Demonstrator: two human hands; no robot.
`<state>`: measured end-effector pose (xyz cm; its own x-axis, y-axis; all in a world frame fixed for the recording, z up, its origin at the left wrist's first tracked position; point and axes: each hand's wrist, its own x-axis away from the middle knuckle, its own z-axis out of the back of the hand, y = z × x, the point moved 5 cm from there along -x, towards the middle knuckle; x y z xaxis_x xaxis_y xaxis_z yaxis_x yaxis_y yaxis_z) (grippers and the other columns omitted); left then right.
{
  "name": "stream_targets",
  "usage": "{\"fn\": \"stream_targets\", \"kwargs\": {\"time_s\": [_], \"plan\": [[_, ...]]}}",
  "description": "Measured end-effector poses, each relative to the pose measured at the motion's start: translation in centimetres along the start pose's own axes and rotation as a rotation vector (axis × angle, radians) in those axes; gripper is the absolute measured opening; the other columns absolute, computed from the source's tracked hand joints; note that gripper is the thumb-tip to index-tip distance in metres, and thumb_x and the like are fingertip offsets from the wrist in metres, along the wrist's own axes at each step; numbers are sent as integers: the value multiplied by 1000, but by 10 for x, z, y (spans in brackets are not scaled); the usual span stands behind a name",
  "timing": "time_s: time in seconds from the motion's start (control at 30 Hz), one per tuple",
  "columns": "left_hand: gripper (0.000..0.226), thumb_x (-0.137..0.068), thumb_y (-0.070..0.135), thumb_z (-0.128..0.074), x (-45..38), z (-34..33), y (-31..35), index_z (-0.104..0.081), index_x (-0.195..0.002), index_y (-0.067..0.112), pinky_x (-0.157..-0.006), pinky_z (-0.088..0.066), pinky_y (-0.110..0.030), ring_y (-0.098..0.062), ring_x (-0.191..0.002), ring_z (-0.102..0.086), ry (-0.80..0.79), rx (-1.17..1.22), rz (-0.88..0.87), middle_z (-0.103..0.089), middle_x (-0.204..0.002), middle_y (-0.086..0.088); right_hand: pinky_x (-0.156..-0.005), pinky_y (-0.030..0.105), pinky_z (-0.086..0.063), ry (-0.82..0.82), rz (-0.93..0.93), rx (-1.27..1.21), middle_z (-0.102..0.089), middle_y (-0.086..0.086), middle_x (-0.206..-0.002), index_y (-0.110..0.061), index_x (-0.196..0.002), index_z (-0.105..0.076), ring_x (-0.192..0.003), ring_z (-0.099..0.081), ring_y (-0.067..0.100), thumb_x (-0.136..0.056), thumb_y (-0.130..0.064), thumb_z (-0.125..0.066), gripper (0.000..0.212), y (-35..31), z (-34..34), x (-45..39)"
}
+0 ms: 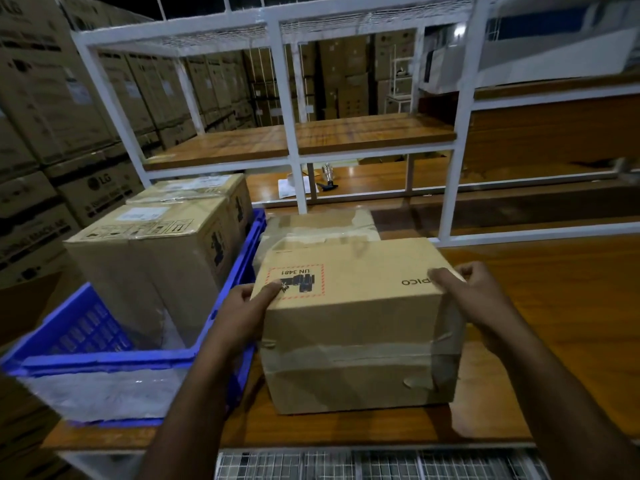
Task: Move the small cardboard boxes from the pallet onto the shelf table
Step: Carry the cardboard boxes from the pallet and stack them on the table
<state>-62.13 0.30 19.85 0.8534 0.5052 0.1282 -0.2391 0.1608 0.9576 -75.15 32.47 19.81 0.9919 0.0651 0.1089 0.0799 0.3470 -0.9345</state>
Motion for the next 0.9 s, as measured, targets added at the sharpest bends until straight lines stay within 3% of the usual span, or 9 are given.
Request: {"fn": "stream_targets", "kwargs": {"time_s": [0.1, 0.2, 0.23, 0.3, 0.37, 0.4, 0.53, 0.73, 0.9], "plan": [[63, -72, 61, -66, -8, 9, 9, -64, -117, 17, -76, -59, -37, -25, -95, -73, -140, -129, 65, -73, -109, -10, -57, 28, -42, -140, -40, 152, -60, 1, -104, -13, -139, -43, -85, -57, 14, -90, -31, -70, 58, -13, 0, -9], [59, -72, 64, -66, -14, 0, 25, -66, -111, 20, -85, -58, -38, -22, -95, -72, -228, -304, 44, -74, -107, -6, -58, 27, -45, -211, -3, 297, -65, -1, -94, -11, -125, -57, -82, -62, 13, -88, -34, -73, 46, -32, -7, -19], [49, -77, 59, -70, -15, -5, 29, -66, -107, 21, -79, -57, -34, -19, -91, -72, -233, -321, 35, -75, -105, -5, -60, 28, -47, -217, -8, 317, -65, 0, -96, -11, -124, -56, -84, -62, 15, -83, -41, -77, 55, -37, -11, -21], [34, -84, 48, -74, -19, -12, 30, -68, -103, 19, -68, -53, -27, -16, -84, -72, -216, -318, 24, -77, -101, -5, -70, 36, -56, -218, 13, 357, -66, 5, -111, -12, -133, -47, -94, -64, 20, -54, -66, -86, 103, -36, -17, -33], [38, -81, 46, -78, -21, -14, 26, -69, -105, 18, -67, -53, -26, -16, -85, -73, -200, -300, 13, -78, -98, -3, -79, 44, -60, -206, 22, 366, -67, 5, -117, -19, -137, -46, -99, -67, 24, -24, -83, -81, 134, -21, -21, -53], [42, -77, 47, -79, -22, -14, 23, -69, -104, 18, -69, -54, -27, -17, -87, -74, -190, -285, 13, -78, -98, -3, -81, 46, -60, -204, 28, 363, -68, 4, -116, -21, -133, -50, -99, -67, 24, -23, -84, -81, 131, -17, -23, -57], [36, -76, 46, -82, -27, -12, 19, -69, -99, 22, -77, -57, -34, -20, -92, -72, -144, -268, 14, -77, -96, -2, -83, 46, -58, -146, 64, 373, -71, 2, -106, -23, -115, -60, -95, -67, 22, -59, -54, -89, 70, -26, -24, -45], [33, -77, 45, -81, -24, -12, 19, -69, -99, 24, -81, -58, -36, -19, -90, -73, -125, -256, 1, -78, -96, -1, -81, 46, -58, -78, 97, 328, -68, 2, -105, -22, -115, -57, -94, -66, 21, -66, -47, -87, 63, -27, -22, -36], [28, -81, 41, -78, -8, -11, 21, -64, -100, 26, -70, -57, -28, -9, -79, -74, -138, -234, -80, -77, -95, 1, -80, 43, -57, -32, 163, 328, -64, -2, -105, -24, -115, -53, -96, -62, 19, -70, -50, -84, 61, -27, -15, -20]]}}
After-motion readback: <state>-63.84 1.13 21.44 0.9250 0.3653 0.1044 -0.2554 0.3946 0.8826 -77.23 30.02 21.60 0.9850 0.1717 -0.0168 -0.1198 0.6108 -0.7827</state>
